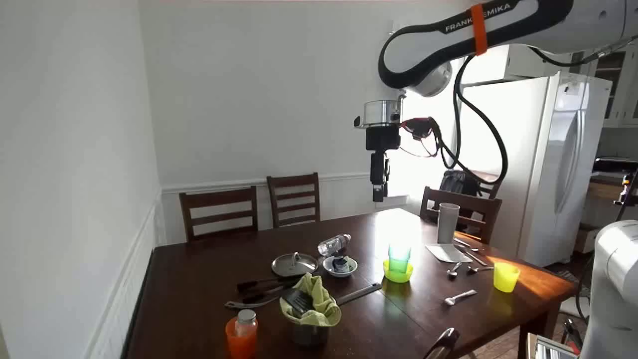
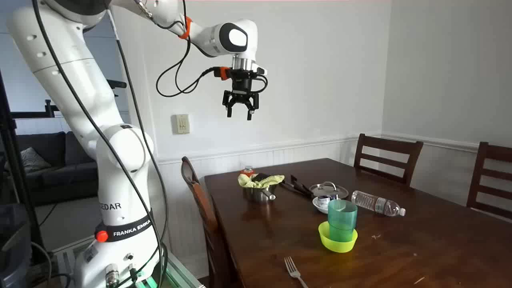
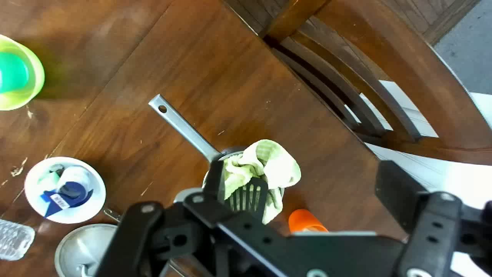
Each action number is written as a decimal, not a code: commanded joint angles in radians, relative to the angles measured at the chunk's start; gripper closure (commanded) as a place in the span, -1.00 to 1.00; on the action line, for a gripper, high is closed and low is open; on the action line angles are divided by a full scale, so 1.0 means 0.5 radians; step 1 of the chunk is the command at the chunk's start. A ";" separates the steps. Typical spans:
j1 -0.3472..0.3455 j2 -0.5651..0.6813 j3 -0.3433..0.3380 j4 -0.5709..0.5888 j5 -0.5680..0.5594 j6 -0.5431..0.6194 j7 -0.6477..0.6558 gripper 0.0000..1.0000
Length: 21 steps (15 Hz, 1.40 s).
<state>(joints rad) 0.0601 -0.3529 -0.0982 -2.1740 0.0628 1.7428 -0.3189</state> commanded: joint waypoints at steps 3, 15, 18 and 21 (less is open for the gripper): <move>-0.054 0.038 0.006 -0.022 0.014 -0.014 0.043 -1.00; -0.414 0.090 0.026 -0.616 -0.556 0.462 0.923 -1.00; -0.490 0.155 0.031 -0.709 -0.838 0.625 1.141 -1.00; -0.534 0.273 -0.019 -0.744 -0.921 0.663 1.208 -1.00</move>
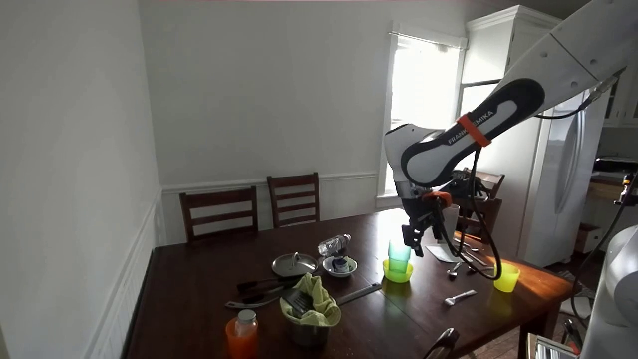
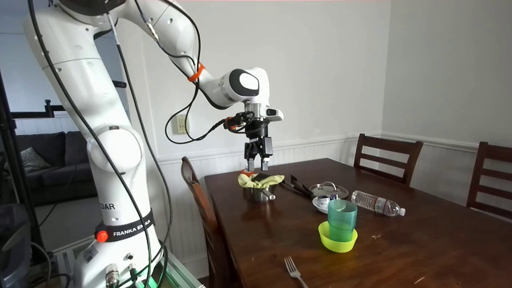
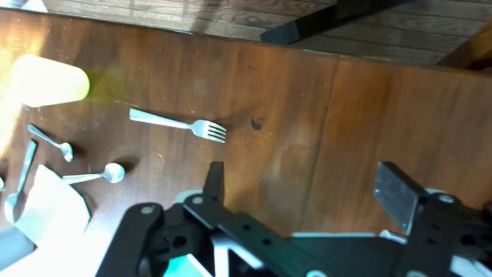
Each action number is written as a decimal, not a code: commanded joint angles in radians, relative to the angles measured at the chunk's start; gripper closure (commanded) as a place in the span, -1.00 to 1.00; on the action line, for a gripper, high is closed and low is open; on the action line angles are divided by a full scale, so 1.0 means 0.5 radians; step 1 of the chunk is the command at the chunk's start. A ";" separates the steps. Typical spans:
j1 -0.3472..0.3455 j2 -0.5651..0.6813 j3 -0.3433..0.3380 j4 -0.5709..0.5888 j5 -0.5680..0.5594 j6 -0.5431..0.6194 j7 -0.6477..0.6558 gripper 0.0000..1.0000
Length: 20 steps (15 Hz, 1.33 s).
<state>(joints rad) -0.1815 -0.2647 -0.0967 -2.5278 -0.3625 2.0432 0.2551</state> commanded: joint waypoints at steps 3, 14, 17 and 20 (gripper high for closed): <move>-0.023 0.060 -0.013 -0.018 -0.022 0.006 0.020 -1.00; -0.148 0.378 -0.082 -0.150 -0.593 0.257 0.558 -1.00; -0.155 0.489 -0.152 -0.210 -0.776 0.475 0.697 -1.00; -0.167 0.583 -0.244 -0.253 -0.953 0.668 0.795 -1.00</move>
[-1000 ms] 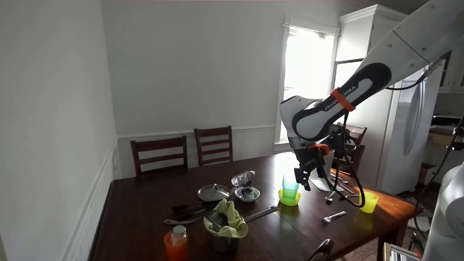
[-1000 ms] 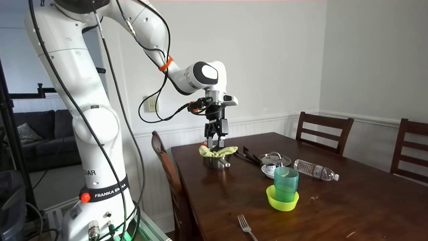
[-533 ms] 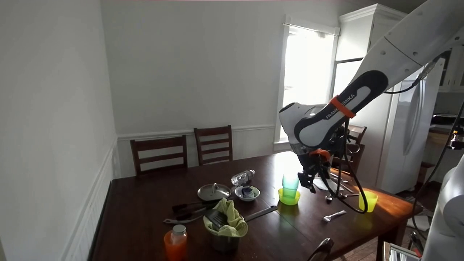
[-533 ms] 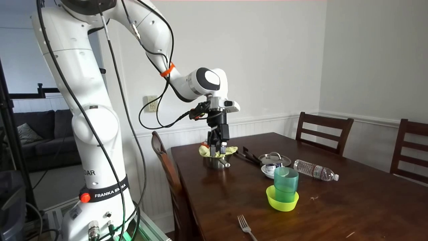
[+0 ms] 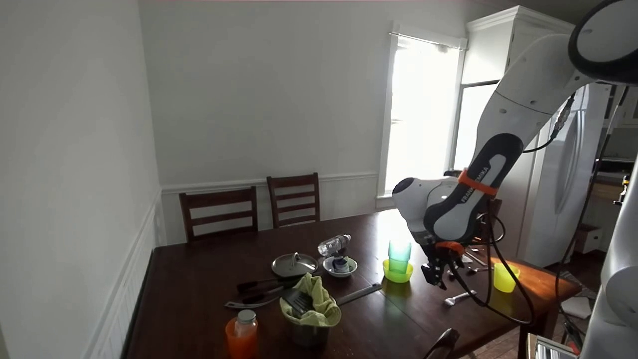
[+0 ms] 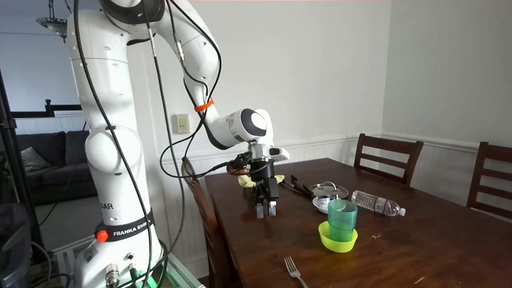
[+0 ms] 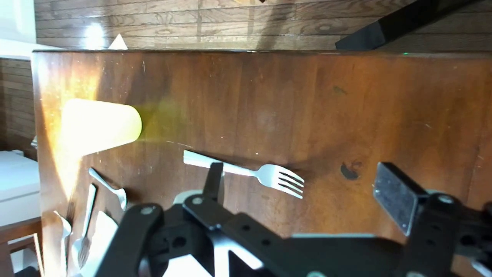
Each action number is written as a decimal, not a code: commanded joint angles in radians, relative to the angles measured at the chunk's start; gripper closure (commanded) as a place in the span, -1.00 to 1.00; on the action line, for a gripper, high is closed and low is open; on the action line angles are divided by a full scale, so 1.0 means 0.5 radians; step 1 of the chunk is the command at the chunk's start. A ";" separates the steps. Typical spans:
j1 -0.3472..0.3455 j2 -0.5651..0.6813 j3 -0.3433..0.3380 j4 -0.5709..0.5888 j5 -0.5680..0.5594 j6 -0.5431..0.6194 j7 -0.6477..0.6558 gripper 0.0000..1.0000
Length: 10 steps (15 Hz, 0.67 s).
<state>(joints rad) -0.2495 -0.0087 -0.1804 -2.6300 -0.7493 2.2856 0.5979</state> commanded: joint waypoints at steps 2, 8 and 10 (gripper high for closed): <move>-0.025 0.113 -0.121 -0.062 -0.185 0.252 0.123 -1.00; 0.015 0.123 -0.128 -0.037 -0.112 0.198 0.070 -1.00; 0.007 0.222 -0.137 0.014 -0.117 0.247 0.061 -1.00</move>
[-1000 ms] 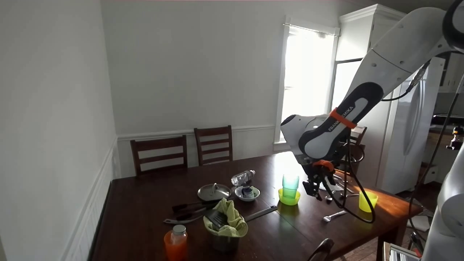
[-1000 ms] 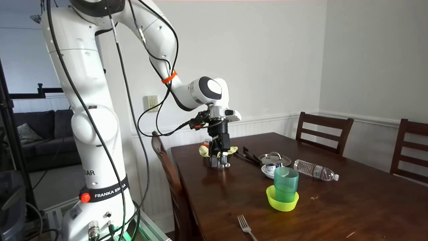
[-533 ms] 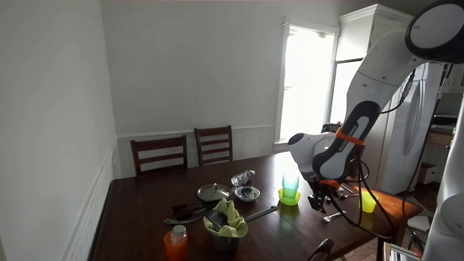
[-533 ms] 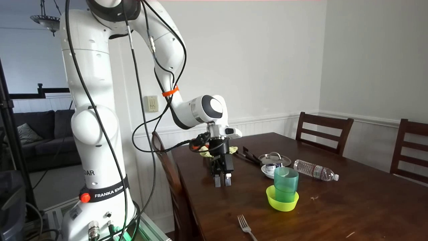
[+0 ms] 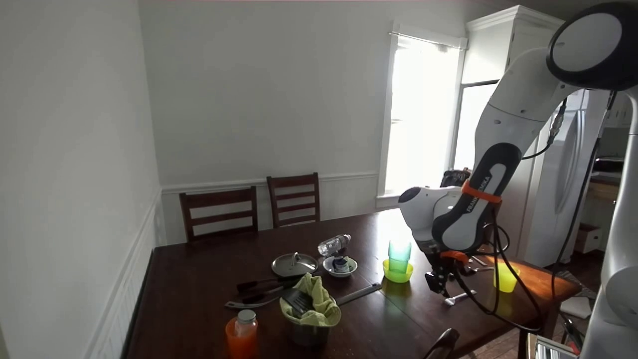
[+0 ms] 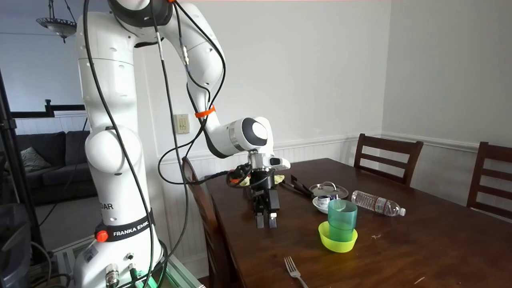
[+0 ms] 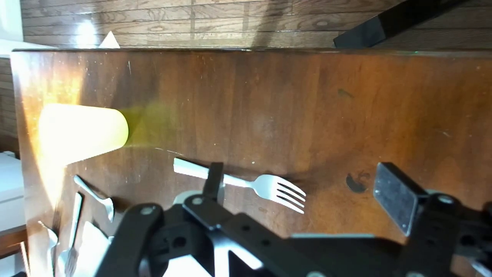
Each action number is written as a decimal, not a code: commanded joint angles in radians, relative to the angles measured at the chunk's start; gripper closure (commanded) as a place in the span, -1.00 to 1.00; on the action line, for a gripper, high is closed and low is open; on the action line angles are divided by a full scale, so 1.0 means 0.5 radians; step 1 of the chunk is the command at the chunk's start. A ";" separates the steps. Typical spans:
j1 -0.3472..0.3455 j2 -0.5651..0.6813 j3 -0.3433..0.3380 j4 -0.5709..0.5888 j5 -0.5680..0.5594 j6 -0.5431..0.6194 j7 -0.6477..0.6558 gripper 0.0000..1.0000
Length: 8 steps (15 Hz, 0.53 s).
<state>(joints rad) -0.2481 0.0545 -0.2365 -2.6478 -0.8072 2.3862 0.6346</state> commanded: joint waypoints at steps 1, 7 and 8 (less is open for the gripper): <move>0.007 0.137 -0.029 0.075 -0.052 0.058 0.030 -1.00; 0.024 0.403 -0.086 0.225 -0.223 0.187 0.080 -1.00; 0.025 0.451 -0.098 0.247 -0.232 0.226 0.070 -1.00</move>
<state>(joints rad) -0.2457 0.1951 -0.2553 -2.5707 -0.8688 2.4441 0.6379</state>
